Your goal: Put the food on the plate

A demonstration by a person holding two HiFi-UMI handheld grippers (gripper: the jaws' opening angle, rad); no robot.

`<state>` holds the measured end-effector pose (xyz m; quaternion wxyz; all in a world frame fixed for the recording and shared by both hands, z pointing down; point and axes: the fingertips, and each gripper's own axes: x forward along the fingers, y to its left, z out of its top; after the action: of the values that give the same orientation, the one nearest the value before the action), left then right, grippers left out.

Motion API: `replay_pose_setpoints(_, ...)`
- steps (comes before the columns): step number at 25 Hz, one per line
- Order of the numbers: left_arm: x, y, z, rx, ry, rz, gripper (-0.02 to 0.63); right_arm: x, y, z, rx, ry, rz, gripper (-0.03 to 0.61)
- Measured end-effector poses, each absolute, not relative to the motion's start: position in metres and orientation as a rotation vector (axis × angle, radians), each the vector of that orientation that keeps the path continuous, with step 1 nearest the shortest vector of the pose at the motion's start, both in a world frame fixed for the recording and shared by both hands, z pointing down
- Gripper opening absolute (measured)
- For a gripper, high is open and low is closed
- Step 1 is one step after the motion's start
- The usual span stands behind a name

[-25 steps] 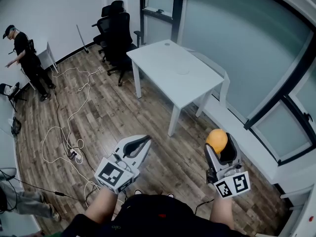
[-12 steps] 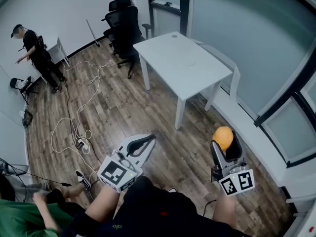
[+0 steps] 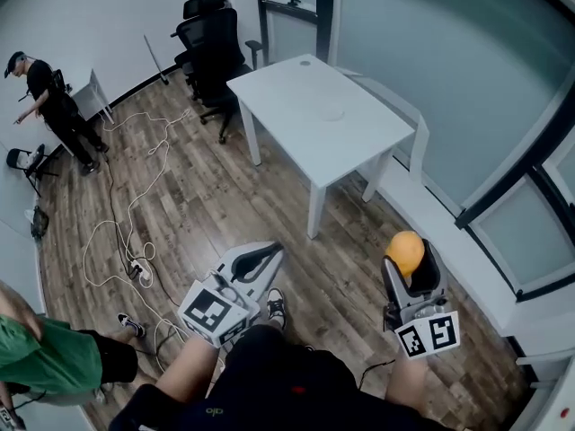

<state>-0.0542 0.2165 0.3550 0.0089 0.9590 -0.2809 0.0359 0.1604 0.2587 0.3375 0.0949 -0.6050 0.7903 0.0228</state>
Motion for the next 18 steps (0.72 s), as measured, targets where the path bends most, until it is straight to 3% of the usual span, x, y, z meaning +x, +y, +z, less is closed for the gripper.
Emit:
replay_pose_setpoints(8,-0.031,0.108,0.361,3.006,-0.762,0.071,0.034,0.182,0.17,0.338,-1.911,2.294,0.06,0.364)
replay_pose_setpoints(18,-0.067,-0.049,0.367,2.951,-0.778,0.053,0.034,0.149,0.016,0.329,-1.952,2.316,0.067,0.364)
